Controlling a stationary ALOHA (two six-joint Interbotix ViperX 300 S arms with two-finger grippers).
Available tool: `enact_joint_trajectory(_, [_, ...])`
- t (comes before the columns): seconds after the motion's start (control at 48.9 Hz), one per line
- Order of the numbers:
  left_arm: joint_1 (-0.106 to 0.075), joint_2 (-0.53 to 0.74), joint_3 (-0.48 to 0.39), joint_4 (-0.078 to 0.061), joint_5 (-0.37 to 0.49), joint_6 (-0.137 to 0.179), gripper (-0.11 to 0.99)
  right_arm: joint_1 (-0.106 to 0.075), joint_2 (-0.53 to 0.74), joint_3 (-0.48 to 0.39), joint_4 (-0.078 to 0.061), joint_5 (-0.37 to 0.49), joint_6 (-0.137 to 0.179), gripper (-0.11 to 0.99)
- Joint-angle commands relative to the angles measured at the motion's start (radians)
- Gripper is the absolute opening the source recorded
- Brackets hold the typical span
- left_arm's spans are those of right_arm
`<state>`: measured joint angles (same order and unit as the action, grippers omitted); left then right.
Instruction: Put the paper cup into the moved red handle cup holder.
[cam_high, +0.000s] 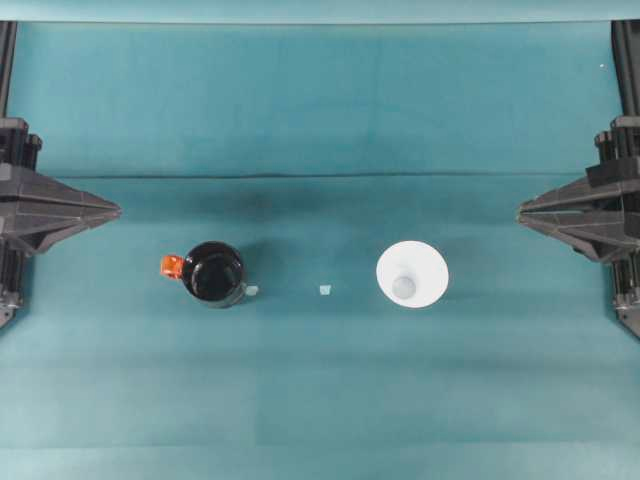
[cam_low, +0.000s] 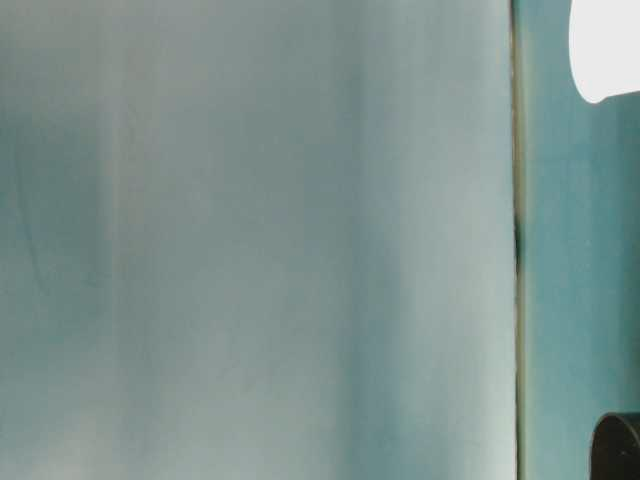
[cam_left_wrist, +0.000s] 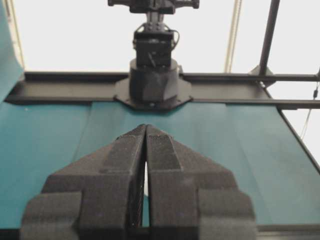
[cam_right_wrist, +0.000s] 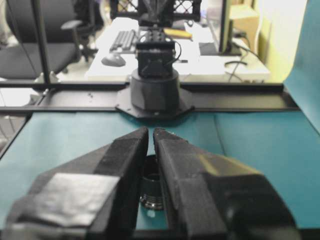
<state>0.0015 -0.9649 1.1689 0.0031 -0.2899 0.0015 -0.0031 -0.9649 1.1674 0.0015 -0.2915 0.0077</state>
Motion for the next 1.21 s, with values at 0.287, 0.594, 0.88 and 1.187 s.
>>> enact_joint_trajectory(0.287, [-0.002,0.014,-0.13,0.008,0.321,-0.029,0.03,0.003,-0.043,-0.026,0.054,0.221,0.055,-0.06])
enact_joint_trajectory(0.594, [-0.003,0.078,-0.196,0.008,0.635,-0.081,0.03,-0.009,-0.064,-0.041,0.054,0.307,0.067,-0.07])
enact_joint_trajectory(0.88, [-0.009,0.216,-0.227,0.011,0.807,-0.158,0.03,-0.034,-0.018,-0.063,0.054,0.408,0.137,-0.07])
enact_joint_trajectory(1.187, [0.0,0.356,-0.276,0.023,0.962,-0.156,0.03,-0.049,0.003,-0.071,0.054,0.457,0.15,-0.07])
